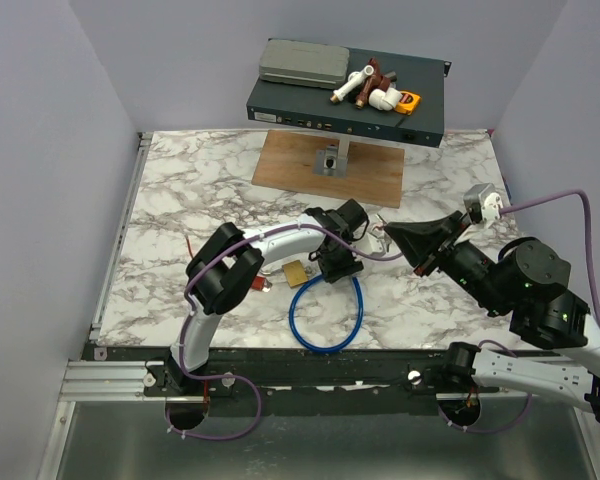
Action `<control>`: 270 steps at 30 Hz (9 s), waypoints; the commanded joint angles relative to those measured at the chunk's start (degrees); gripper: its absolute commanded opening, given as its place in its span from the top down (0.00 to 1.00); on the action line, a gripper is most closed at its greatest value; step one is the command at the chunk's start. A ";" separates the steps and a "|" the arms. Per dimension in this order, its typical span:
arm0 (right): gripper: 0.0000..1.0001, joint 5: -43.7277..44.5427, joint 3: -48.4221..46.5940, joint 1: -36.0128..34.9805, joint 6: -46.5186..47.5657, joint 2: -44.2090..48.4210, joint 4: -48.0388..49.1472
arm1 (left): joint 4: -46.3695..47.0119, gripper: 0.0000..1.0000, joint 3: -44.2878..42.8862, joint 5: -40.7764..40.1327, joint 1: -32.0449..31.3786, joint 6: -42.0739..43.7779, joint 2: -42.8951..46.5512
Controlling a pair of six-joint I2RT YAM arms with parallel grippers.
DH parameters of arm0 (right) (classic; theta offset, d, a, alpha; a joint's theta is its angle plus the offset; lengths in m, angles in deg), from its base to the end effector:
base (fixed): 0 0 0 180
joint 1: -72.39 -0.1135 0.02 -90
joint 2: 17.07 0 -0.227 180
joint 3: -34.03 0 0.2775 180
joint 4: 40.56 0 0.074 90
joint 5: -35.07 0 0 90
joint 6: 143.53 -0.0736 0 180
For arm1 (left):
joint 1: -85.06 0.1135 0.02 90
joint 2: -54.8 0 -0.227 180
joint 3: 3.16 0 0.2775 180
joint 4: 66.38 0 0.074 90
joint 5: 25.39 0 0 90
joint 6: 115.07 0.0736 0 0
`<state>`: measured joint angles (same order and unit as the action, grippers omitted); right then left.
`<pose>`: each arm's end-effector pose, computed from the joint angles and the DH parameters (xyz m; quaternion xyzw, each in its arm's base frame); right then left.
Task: Unlock with the key
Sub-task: Pick up the lock from the center of the board, then unlock the lock.
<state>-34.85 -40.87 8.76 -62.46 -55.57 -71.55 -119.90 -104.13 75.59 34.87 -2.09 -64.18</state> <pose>0.1151 0.1753 0.4330 -0.1899 0.6478 0.3364 0.6566 0.2711 -0.3471 0.0876 0.5979 0.7798 -0.1294 0.1331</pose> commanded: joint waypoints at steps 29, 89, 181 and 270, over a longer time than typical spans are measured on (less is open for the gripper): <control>0.99 1.04 -16.59 0.08 4.56 -7.28 0.63 | -20.67 1.00 -2.33 9.90 2.03 6.30 41.75; 0.99 -39.15 -41.25 0.05 1.28 -35.31 -20.54 | 10.05 1.00 21.92 -3.09 4.03 40.67 88.07; 0.99 -28.87 -28.95 0.03 -5.66 -36.82 -3.08 | 8.42 1.00 23.45 -12.63 -1.01 44.48 85.72; 0.88 -24.59 -4.19 0.05 -1.25 -30.41 23.50 | -3.77 1.00 1.24 -21.67 -7.46 16.32 72.20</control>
<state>-61.65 -45.13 9.00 -65.32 -85.53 -48.66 -122.81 -98.91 48.25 27.26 18.15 7.58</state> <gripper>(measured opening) 0.197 0.047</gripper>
